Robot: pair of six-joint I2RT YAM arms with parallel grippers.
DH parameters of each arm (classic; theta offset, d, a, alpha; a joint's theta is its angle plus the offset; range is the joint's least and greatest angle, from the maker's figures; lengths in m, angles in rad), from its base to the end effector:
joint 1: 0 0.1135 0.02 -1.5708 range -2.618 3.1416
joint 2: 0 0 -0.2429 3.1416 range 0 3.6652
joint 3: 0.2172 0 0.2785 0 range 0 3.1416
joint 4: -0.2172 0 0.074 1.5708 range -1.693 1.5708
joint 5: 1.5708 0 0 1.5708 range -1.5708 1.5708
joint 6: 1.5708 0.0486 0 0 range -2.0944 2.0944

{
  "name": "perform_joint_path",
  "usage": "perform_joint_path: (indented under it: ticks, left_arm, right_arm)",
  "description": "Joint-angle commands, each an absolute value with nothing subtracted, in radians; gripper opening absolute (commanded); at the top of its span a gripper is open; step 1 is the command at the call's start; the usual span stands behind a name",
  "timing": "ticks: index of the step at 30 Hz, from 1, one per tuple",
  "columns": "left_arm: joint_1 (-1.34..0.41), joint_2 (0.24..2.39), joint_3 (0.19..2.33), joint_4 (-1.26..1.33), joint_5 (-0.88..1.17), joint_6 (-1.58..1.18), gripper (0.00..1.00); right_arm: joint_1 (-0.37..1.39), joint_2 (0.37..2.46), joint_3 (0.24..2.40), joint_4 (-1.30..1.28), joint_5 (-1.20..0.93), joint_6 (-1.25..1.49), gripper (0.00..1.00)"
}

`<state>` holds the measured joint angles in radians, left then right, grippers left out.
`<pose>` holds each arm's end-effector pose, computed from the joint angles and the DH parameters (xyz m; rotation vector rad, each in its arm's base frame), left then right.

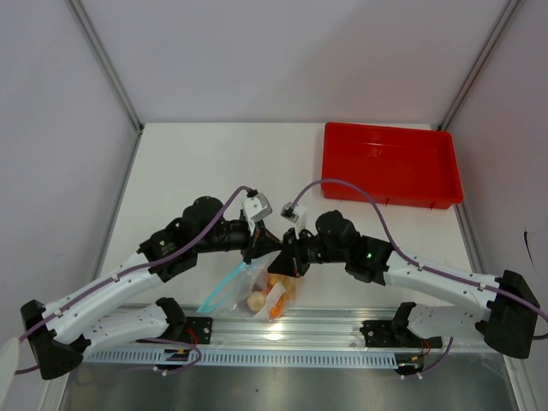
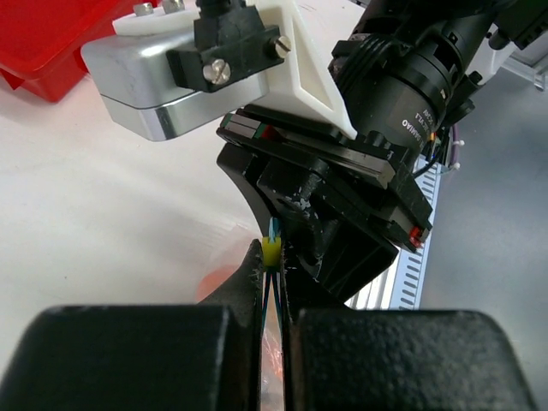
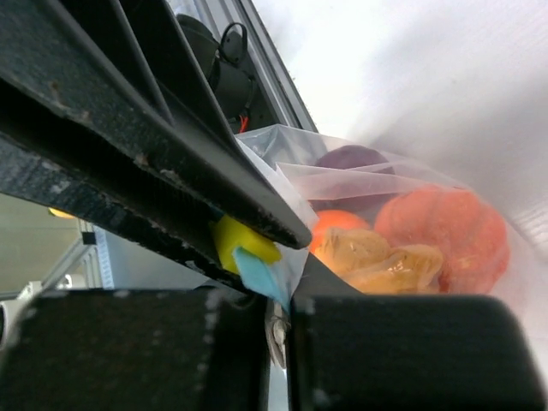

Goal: Place the food in the zip-top bag and seal the zipper
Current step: Zip the zipper food storage bag at the center of the board.

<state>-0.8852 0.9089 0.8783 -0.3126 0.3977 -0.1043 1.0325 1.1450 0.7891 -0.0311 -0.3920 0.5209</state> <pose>0.1477 -0.2103 0.3168 1.0281 1.7487 -1.0281 0.1407 0.2719 0.2513 -0.8353 2.0409 1.3396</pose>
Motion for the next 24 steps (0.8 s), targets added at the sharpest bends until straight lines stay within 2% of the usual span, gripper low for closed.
perform_joint_path:
  ticks: [1, 5, 8, 9, 12, 19, 23, 24]
  left_arm:
    - [-0.891, 0.891, 0.914, -0.308, 0.468, -0.1, 0.01]
    - [-0.891, 0.887, 0.923, -0.337, 0.509, -0.075, 0.0]
    - [-0.888, 0.899, 0.934, -0.367, 0.546, -0.069, 0.01]
    - [-0.888, 0.9, 0.934, -0.367, 0.569, -0.069, 0.01]
    - [-0.887, 0.9, 0.93, -0.364, 0.591, -0.075, 0.01]
    - [-0.885, 0.92, 0.94, -0.371, 0.612, -0.084, 0.01]
    - [-0.882, 0.933, 0.95, -0.368, 0.627, -0.092, 0.01]
    - [-0.881, 0.937, 0.951, -0.367, 0.632, -0.094, 0.01]
  right_arm:
    - [1.011, 1.117, 0.812, -0.044, -0.399, 0.463, 0.07]
    - [0.919, 1.072, 0.756, 0.0, -0.546, 0.413, 0.27]
    - [0.868, 1.031, 0.701, 0.08, -0.702, 0.359, 0.51]
    - [0.862, 1.028, 0.696, 0.086, -0.751, 0.345, 0.53]
    - [0.844, 1.034, 0.701, 0.09, -0.799, 0.315, 0.53]
    - [0.845, 1.088, 0.738, 0.101, -0.896, 0.285, 0.44]
    - [0.848, 1.104, 0.75, 0.097, -0.902, 0.267, 0.31]
    - [0.85, 1.112, 0.752, 0.109, -0.902, 0.267, 0.31]
